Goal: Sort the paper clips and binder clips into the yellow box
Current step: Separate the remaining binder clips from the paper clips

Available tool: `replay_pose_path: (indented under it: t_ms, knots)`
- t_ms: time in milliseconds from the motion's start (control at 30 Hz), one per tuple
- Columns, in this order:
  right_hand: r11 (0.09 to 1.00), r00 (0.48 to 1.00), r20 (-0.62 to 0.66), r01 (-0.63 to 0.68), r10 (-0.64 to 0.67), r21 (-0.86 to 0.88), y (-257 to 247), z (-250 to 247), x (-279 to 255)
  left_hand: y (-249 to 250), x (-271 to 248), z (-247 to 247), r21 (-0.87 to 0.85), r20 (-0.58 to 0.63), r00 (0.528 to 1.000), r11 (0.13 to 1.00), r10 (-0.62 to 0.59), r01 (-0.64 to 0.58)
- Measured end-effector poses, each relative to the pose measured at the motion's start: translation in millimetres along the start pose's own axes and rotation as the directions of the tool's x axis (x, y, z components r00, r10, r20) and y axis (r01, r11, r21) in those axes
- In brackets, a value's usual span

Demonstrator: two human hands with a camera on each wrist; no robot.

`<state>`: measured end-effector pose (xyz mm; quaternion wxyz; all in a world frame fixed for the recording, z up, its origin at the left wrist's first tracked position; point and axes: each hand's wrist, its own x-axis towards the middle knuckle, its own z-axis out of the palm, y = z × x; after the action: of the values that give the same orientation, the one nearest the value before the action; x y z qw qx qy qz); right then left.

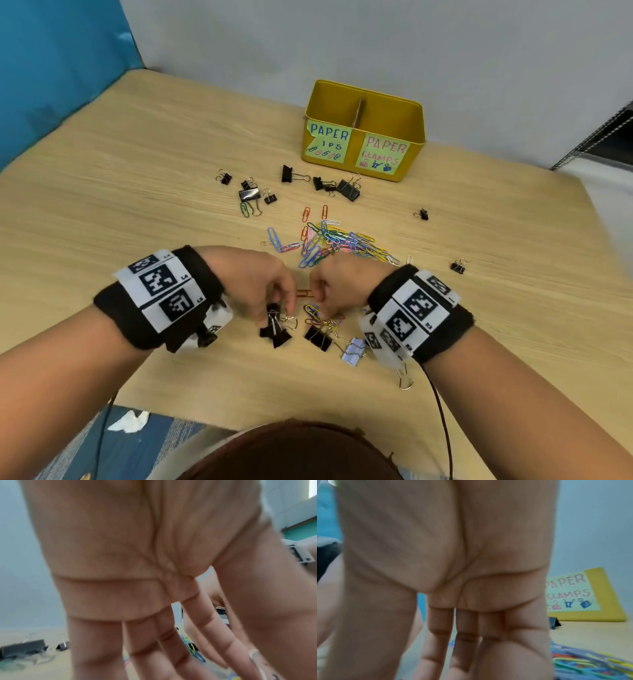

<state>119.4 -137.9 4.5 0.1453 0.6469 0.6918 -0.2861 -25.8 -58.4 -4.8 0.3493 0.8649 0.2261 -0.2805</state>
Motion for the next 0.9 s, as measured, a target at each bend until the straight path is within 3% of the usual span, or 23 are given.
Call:
replay_pose_path:
  t_ms: [67,167,300,400,467,500,567,633,733,800,900]
  knots:
    - [0.997,0.998,0.070,0.006,-0.001,-0.070,-5,1,8,-1,1,3,-0.008,-0.023,1.000,1.000,0.017,-0.017]
    - [0.991,1.000,-0.015,-0.004,0.002,-0.136,-5,-5,17,-8,-2,1,-0.056,-0.007,1.000,0.998,-0.030,0.029]
    - [0.993,0.994,-0.093,-0.058,0.049,-0.099,0,-21,20,-16,-6,-4,-0.092,-0.032,0.997,0.994,-0.069,0.066]
    - [0.999,0.999,0.033,0.029,-0.028,-0.031,-2,-23,20,-14,5,-11,-0.095,-0.142,0.986,0.992,-0.092,0.079]
    - [0.998,0.981,0.187,0.043,-0.051,0.046,-3,-18,22,-10,17,-14,-0.076,-0.111,0.991,0.995,-0.076,0.068]
    - [0.997,0.978,0.202,0.031,-0.043,0.064,-1,-16,23,-6,23,-14,-0.079,-0.056,0.997,0.996,-0.052,0.048]
    - [0.999,0.995,0.099,0.007,-0.011,0.039,9,-20,21,4,34,-15,-0.055,0.000,1.000,0.998,0.001,-0.001]
    - [0.996,0.999,-0.004,-0.037,0.038,0.084,27,-29,10,12,45,-19,0.052,-0.077,0.996,0.998,0.045,-0.041]
    - [0.951,0.989,-0.043,-0.121,0.139,0.285,71,-43,-18,14,54,-31,0.127,-0.212,0.972,0.989,0.101,-0.076]
    - [0.920,0.970,0.008,-0.231,0.241,0.316,101,-40,-37,11,54,-39,0.125,-0.227,0.966,0.988,0.122,-0.095]
    - [0.892,0.902,0.277,-0.395,0.332,0.219,124,-27,-55,16,53,-43,0.112,-0.110,0.986,0.988,0.123,-0.110]
